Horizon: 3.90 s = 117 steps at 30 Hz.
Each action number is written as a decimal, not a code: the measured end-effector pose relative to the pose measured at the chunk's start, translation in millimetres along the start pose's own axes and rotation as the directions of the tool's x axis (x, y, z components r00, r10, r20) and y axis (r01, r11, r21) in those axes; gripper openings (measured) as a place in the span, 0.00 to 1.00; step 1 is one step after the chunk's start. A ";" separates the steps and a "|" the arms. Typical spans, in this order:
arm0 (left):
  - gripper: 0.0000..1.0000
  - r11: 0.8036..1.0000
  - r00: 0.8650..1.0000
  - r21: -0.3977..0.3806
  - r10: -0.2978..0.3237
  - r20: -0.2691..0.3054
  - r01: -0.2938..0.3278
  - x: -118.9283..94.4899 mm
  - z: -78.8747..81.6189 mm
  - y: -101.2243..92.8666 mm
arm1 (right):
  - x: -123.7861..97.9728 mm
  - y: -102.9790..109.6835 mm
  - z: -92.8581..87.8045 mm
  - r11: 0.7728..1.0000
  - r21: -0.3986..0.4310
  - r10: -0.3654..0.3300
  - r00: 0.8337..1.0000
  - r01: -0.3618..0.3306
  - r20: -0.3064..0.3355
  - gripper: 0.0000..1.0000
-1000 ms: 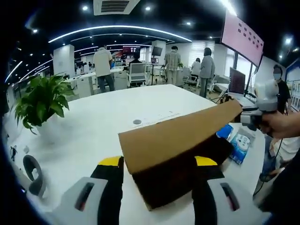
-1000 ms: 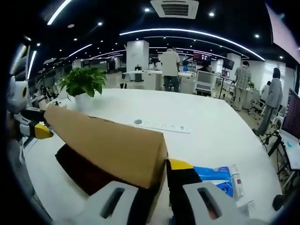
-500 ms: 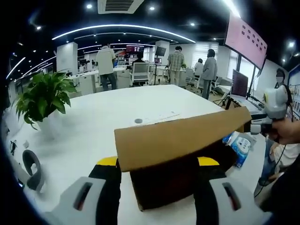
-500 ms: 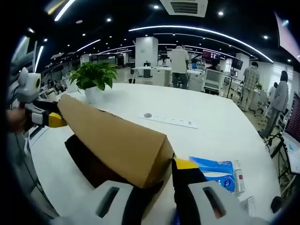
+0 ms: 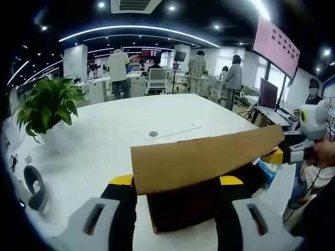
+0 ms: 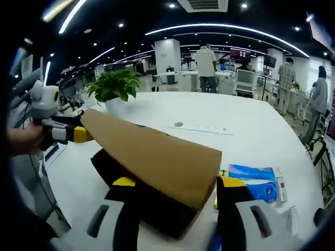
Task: Operate the shoe box by opening the lid, removing the specified soft item, and placing it in the target area until the item is outside and the box remains undamaged.
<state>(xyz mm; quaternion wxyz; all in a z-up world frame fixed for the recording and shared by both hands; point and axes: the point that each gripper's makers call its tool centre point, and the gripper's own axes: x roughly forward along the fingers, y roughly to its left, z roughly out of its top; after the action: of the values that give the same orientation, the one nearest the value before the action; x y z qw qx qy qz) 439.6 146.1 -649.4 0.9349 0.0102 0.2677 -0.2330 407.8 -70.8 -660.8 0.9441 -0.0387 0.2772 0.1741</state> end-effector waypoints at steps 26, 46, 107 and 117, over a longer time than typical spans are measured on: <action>0.65 1.000 1.000 -0.011 -0.005 -0.006 0.005 -10.2 -23.3 -14.6 | 8.1 -7.2 2.3 0.992 -0.093 0.087 0.996 -0.087 -0.005 0.54; 0.67 1.000 0.998 -0.028 0.001 -0.058 -0.002 -7.5 -52.2 -21.9 | 15.0 -0.6 -25.8 0.973 -0.173 0.141 0.988 -0.151 -0.069 0.63; 0.81 0.632 0.994 -0.774 0.063 0.089 0.029 -11.4 -90.7 -10.5 | 16.4 -5.7 -64.2 0.767 0.635 0.136 0.990 -0.091 -0.022 0.74; 0.88 0.564 0.990 -0.825 0.104 0.097 0.022 0.6 -100.5 -9.8 | 27.8 -2.3 -75.3 0.736 0.673 0.119 0.993 -0.074 -0.021 0.73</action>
<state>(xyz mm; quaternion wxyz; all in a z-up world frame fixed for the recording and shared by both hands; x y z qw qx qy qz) 385.9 151.6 -734.7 0.8525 -0.4364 0.2814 -0.0596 392.0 -77.3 -739.3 0.8754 0.3123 0.3521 0.1103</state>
